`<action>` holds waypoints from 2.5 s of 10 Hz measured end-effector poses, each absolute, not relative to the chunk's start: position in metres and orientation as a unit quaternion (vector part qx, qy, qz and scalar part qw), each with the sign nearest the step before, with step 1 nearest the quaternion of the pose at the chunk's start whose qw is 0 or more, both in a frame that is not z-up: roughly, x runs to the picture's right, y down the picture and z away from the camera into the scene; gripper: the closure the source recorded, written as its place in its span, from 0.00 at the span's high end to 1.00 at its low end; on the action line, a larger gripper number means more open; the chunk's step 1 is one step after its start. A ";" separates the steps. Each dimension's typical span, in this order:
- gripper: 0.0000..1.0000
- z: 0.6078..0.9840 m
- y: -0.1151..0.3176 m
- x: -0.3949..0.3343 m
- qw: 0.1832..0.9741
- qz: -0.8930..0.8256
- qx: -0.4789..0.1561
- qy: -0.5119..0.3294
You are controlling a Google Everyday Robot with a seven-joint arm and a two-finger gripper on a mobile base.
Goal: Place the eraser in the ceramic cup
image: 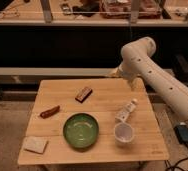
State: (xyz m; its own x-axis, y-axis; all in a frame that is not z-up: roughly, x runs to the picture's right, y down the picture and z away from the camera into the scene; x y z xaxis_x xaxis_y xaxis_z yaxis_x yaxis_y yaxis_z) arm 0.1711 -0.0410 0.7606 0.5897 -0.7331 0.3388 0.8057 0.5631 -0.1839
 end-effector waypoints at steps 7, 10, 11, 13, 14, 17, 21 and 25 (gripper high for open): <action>0.80 0.779 -0.051 0.114 0.856 -0.474 -0.146 -0.145; 0.80 0.811 -0.051 0.055 0.830 -0.512 -0.134 -0.176; 0.80 0.831 -0.047 0.038 0.820 -0.525 -0.134 -0.182; 0.80 0.878 -0.046 0.024 0.812 -0.541 -0.129 -0.177; 0.80 0.892 -0.051 0.020 0.811 -0.544 -0.125 -0.175; 0.80 0.934 -0.054 0.011 0.804 -0.552 -0.125 -0.180; 0.80 0.957 -0.034 0.000 0.806 -0.540 -0.164 -0.180; 0.80 0.959 -0.031 -0.007 0.816 -0.518 -0.173 -0.191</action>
State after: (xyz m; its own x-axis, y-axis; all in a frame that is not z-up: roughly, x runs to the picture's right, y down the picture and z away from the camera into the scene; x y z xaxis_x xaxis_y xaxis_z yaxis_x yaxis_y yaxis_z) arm -0.0073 -0.0309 0.9587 0.3905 -0.7789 0.4908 0.9110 0.4036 -0.0844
